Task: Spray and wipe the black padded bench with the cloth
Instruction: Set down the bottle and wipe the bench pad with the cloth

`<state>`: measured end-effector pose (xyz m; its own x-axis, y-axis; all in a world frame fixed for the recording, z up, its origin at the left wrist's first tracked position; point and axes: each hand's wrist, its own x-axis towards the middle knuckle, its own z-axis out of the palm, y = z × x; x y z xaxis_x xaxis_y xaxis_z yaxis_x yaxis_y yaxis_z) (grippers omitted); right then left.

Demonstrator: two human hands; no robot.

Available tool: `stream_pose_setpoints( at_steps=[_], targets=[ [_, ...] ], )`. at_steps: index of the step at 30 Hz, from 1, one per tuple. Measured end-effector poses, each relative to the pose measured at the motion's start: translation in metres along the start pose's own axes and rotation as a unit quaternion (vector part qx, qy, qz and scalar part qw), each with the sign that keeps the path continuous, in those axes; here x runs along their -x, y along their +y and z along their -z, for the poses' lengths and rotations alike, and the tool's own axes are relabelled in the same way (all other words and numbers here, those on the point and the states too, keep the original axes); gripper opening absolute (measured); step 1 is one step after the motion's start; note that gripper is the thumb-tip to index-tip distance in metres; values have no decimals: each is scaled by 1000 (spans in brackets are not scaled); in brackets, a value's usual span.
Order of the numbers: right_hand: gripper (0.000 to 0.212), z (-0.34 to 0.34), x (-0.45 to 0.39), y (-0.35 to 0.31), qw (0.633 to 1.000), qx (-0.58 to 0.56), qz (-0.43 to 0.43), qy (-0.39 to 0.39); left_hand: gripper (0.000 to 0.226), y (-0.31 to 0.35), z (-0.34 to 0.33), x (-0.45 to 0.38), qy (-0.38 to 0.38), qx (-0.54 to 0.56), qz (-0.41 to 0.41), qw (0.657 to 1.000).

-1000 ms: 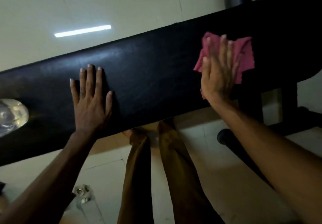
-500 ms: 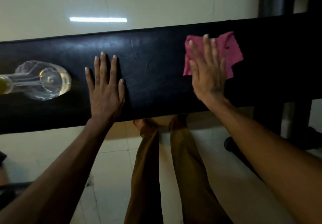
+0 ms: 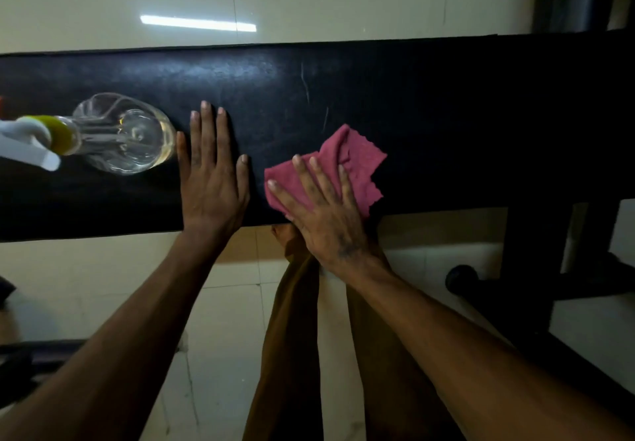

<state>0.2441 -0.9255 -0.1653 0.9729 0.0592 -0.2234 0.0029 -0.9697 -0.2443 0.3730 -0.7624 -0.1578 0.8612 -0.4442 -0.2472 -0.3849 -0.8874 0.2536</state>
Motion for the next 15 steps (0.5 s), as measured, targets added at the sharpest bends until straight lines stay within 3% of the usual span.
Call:
stream_pose_setpoints(
  at_steps=[3, 7, 9, 12, 13, 15],
  targets=[
    [59, 3, 23, 20, 999, -16, -35, 8, 66, 9, -1, 0, -7, 18, 8, 1000],
    [61, 13, 71, 88, 958, -22, -284, 41, 67, 28, -2, -2, -30, 8, -55, 998],
    [54, 17, 91, 135, 895, -17, -431, 116, 67, 42, -6, -2, -40, 7, -100, 994],
    [61, 20, 81, 178, 735, -146, -615, 244, 66, 70, -13, 1, -51, 16, -159, 986],
    [61, 20, 71, 179, 705, -172, -635, 265, 65, 79, -16, 1, -55, 16, -171, 984],
    [53, 19, 59, 167, 708, -174, -624, 281, 65, 98, -21, 0, -62, 11, -177, 982]
  ],
)
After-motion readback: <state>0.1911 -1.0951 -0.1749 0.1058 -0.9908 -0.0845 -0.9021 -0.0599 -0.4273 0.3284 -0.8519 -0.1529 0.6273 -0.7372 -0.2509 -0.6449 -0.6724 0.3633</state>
